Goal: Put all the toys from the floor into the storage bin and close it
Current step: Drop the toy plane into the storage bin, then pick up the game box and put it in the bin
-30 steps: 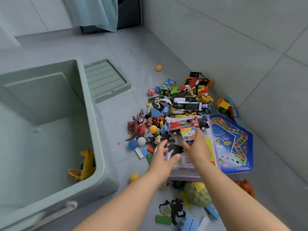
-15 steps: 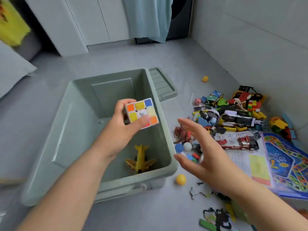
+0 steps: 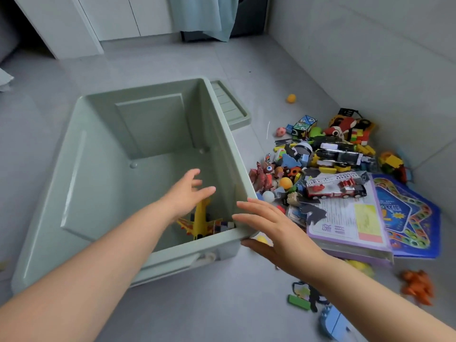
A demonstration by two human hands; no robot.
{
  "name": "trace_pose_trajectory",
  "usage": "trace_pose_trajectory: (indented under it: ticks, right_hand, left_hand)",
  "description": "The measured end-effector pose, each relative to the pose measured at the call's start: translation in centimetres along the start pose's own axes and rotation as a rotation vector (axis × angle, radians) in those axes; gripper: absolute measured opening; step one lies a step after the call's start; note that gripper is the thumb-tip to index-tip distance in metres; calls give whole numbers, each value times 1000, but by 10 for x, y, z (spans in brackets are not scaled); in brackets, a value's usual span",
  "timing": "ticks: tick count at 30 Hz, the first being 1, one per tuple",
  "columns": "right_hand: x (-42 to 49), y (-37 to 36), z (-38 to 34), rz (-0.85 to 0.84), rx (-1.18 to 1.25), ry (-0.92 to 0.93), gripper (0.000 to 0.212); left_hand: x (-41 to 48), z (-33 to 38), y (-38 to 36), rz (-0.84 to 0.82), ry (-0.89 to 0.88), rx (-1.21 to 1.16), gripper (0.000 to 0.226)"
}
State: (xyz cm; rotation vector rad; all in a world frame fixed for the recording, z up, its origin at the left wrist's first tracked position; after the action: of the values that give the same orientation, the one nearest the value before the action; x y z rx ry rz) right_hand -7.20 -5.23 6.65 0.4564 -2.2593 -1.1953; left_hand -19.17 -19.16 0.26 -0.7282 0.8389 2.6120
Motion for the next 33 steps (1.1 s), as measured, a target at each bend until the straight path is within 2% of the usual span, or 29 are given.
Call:
trace_pose_trajectory:
  ticks: [2,3,5,8,10,13,15,18,21,24,27,29,31,33]
  right_hand:
    - [-13,9,13,21,15,-65,49]
    - [-22,14,23,38,43,-122,52]
    - [-49,25,54,101,132,-270,55]
    - [-110,47,113,268,187,-522,50]
    - [-166,62,160,314,85,-769,47]
    - [-258,72,215,283,-41,-1214,57]
    - [-297,65,235,304,61,-1370,65]
    - [-314,38,252,409,420,-1422,63]
    - [-303,25,262,378,479,-1392,40]
    - [-297,18,262,471,590,-1415,30]
    - [-305,17,252,611,807,-1427,12]
    - [-313,19,238,690,940,-1434,13]
    - [-323,21,222,742,993,-1454,21]
    - [-329,25,204,785,1007,-1475,21]
  left_hand:
    - [-44,60,16,206,-322,-247,38]
    - [-68,85,13,226,-452,-328,29]
    - [-103,129,-26,44,-609,-450,25]
    - [-104,156,-128,-309,-533,-476,29]
    - [-83,153,-199,-421,-391,-391,33]
    - [-37,122,-276,-429,-197,-211,55]
    - [-5,96,-300,-322,-128,-66,72]
    - [24,64,-321,-229,-41,121,91]
    - [38,39,-336,-251,103,38,100]
    - [47,31,-327,-164,148,-41,90]
    - [46,31,-320,-154,134,-47,85]
    - [41,27,-318,-193,150,-63,87]
    - [34,21,-316,-231,197,-109,92]
    - [25,16,-313,-250,248,-156,92]
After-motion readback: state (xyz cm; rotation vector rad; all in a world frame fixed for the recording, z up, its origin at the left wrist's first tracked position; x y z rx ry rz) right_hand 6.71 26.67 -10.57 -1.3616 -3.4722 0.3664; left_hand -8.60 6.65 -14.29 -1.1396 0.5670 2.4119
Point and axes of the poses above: each hand's wrist, its own x-axis towards the middle knuckle, its own y-axis out of the back of the hand, z = x × y, the point moved 10 cm from there along x, towards the middle knuckle, and after that the axes turned 9 degrees about y, right-handed, at the moved point
